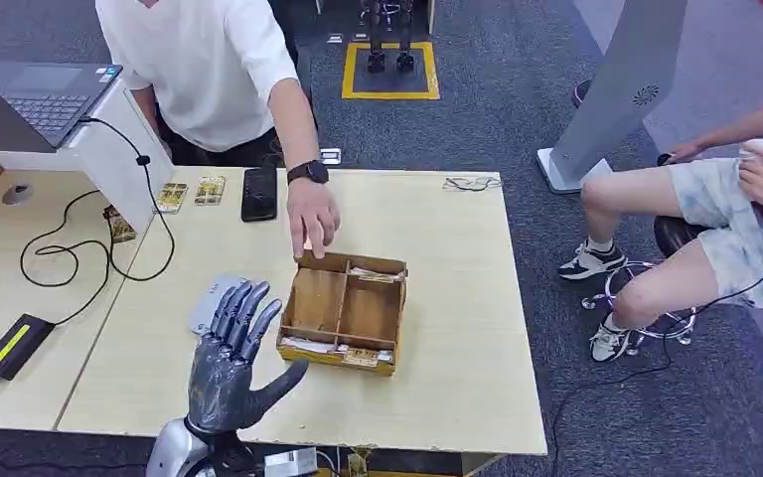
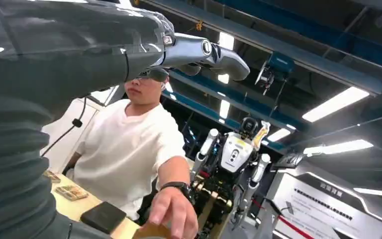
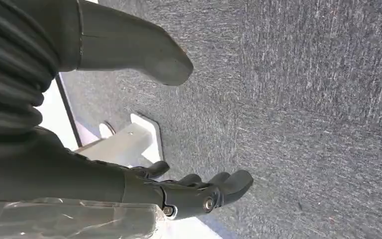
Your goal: Pass the card to the sensor for recognition and then transmit it.
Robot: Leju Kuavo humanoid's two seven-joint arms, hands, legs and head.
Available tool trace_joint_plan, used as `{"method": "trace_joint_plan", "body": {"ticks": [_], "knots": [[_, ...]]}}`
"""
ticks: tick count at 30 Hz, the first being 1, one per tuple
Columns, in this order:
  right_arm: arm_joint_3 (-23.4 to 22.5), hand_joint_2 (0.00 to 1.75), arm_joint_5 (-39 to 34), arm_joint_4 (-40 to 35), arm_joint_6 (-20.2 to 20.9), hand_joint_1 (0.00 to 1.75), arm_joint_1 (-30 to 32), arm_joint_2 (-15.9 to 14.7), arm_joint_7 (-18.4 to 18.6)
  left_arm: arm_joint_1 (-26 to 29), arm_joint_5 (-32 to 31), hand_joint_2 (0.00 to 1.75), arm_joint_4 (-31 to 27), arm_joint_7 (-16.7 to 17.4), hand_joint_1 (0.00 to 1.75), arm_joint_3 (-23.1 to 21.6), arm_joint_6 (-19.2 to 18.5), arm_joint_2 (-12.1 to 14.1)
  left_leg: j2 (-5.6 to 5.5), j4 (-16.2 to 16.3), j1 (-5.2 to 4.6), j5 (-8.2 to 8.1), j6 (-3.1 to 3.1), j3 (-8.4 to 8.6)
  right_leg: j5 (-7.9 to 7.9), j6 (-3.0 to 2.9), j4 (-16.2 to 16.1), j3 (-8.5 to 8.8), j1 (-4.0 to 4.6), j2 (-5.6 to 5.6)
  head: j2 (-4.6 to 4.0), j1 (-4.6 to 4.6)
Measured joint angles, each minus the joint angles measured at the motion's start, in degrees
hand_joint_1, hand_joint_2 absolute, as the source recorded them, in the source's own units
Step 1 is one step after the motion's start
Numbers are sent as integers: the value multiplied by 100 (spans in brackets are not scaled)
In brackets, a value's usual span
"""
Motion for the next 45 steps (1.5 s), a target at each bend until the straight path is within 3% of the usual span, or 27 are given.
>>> {"method": "trace_joint_plan", "body": {"ticks": [8, 23, 29, 36, 45], "knots": [[39, 175, 0, 4, -59, 0, -6, 0, -9, -150, 6, 175, 175, 162, 0, -572, -26, 76, 0, 0, 0, 0, 0, 0, 0, 0, -1, 1, 0, 0, 0, 0], [203, 175, 0, 229, -234, 0, -92, -144, -42, -563, -76, 175, 433, 89, 0, -1571, -732, 173, 0, 0, 0, 0, 0, 0, 0, 0, -1, 0, 0, 1, 0, 0], [350, 175, 0, 376, -280, 0, -116, -238, 48, -839, -995, 175, 757, 811, 0, -1770, -936, 175, 0, 0, 0, 0, 0, 0, 1, 0, -1, 1, 0, 0, 0, 2], [522, 175, 0, 540, -343, 0, -163, -339, 131, -1147, -1388, 175, 1237, 1379, 0, -1884, -1233, 85, 0, 1, 0, 0, 0, 1, 2, 0, 0, 1, 0, 1, 0, 2], [568, 175, 0, 577, -356, 0, -171, -354, 149, -1220, -1408, 175, 1358, 1469, 0, -1886, -1287, 30, 0, 1, 0, 0, 0, 1, 2, 0, 0, 1, 0, 1, 0, 0]]}}
